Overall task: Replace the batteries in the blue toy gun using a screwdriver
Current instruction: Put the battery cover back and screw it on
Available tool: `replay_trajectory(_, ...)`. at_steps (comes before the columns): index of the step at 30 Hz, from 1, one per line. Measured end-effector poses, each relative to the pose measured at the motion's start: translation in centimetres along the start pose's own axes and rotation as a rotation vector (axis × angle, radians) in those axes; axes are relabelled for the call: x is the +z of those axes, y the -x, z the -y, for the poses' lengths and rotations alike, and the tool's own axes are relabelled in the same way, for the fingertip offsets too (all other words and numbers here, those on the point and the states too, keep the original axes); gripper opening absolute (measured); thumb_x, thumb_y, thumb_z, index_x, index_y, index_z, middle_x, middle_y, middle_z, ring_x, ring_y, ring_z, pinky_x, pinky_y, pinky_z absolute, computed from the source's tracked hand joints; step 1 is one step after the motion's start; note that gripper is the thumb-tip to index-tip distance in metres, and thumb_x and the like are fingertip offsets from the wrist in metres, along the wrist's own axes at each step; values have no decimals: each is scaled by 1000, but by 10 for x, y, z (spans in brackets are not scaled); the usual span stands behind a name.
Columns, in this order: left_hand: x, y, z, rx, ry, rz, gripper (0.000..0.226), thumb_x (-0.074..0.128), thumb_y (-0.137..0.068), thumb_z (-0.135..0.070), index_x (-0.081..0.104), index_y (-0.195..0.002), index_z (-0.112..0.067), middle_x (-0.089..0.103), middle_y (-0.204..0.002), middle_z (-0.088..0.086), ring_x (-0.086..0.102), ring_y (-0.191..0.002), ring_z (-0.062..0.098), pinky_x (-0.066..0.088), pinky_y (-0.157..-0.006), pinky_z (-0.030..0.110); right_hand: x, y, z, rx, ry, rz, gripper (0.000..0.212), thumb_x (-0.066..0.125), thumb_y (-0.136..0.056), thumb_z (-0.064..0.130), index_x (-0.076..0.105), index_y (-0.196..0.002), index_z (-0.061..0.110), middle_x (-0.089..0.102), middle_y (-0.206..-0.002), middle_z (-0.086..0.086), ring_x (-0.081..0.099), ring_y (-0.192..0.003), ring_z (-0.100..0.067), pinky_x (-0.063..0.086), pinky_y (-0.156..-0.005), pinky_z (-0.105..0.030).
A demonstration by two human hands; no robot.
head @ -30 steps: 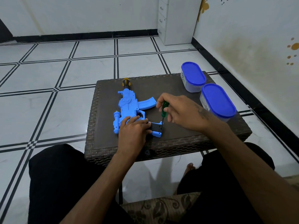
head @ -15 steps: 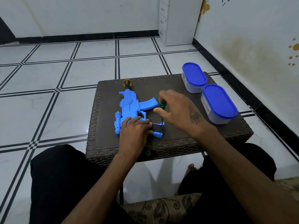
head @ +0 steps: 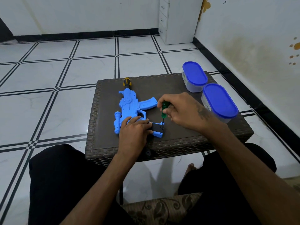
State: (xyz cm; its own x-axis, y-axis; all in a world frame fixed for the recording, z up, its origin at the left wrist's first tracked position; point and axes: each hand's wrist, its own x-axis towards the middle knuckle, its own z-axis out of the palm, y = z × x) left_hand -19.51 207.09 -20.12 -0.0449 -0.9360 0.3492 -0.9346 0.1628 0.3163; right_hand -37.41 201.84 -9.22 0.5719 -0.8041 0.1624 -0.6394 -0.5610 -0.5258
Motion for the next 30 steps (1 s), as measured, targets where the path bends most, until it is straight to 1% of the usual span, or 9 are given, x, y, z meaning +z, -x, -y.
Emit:
replay_trajectory(3, -1, 0, 0, 0, -5, 1, 17, 76, -79, -24, 77, -96, -23, 74, -107, -6, 61, -116, 25, 41, -101, 47, 4, 1, -1, 8, 47, -59, 8, 70, -85, 22, 64, -89, 19, 63, -70, 8, 60, -63, -9, 55, -66, -38)
replay_trajectory(9, 0, 0, 1, 7, -17, -3, 18, 78, -77, -24, 77, -94, -23, 74, -105, -7, 63, -113, 25, 43, -100, 46, 16, 0, 4, 22, 139, -192, 31, 69, -83, 37, 43, -76, 21, 53, -61, 7, 54, -58, -13, 49, -55, -36)
replay_trajectory(13, 1, 0, 1, 9, -22, -13, 18, 79, -75, -24, 77, -92, -22, 75, -102, -7, 65, -110, 25, 45, -97, 46, 22, 0, 1, 19, 160, -192, 14, 59, -91, 28, 47, -88, 23, 52, -81, 7, 52, -71, -14, 50, -64, -37)
replay_trajectory(17, 2, 1, 2, 16, -15, -19, 19, 80, -74, -23, 77, -92, -22, 75, -103, -6, 65, -110, 26, 46, -96, 47, 18, 2, -4, -84, 33, -30, 4, 58, -93, 20, 56, -96, 21, 55, -94, 6, 55, -82, -11, 49, -73, -33)
replay_trajectory(20, 3, 0, 3, 24, -13, -17, 19, 80, -73, -23, 77, -91, -22, 75, -103, -5, 65, -110, 26, 46, -96, 47, 12, 6, -3, -89, -10, 88, 12, 51, -96, 15, 58, -106, 18, 57, -103, 4, 54, -91, -8, 43, -79, -24)
replay_trajectory(22, 4, 0, 4, 16, -15, -13, 20, 80, -73, -24, 76, -92, -22, 75, -104, -6, 65, -110, 26, 45, -96, 47, 7, 7, -3, -74, -23, 125, 21, 47, -96, 7, 57, -112, 16, 58, -109, 1, 55, -99, -9, 44, -86, -24)
replay_trajectory(24, 5, 0, 4, 12, -9, -9, 20, 80, -73, -23, 77, -93, -23, 74, -104, -6, 65, -111, 26, 45, -97, 47, 4, 7, -2, -52, -42, 125, 23, 47, -94, 0, 57, -110, 14, 62, -104, 0, 58, -95, -7, 48, -83, -29)
replay_trajectory(26, 5, 0, 4, 21, -3, -15, 19, 80, -74, -22, 77, -92, -23, 75, -104, -5, 65, -110, 26, 45, -96, 47, 5, 7, -1, -30, -61, 84, 22, 51, -92, -3, 56, -101, 16, 63, -94, 3, 60, -84, 5, 52, -75, -29)
replay_trajectory(30, 4, 0, 3, 34, -6, -34, 17, 81, -73, -22, 76, -90, -23, 75, -102, -7, 66, -108, 25, 45, -95, 45, 11, 4, 0, -19, -41, -34, 17, 57, -88, -2, 59, -89, 15, 65, -79, 4, 56, -68, 14, 51, -63, -29)
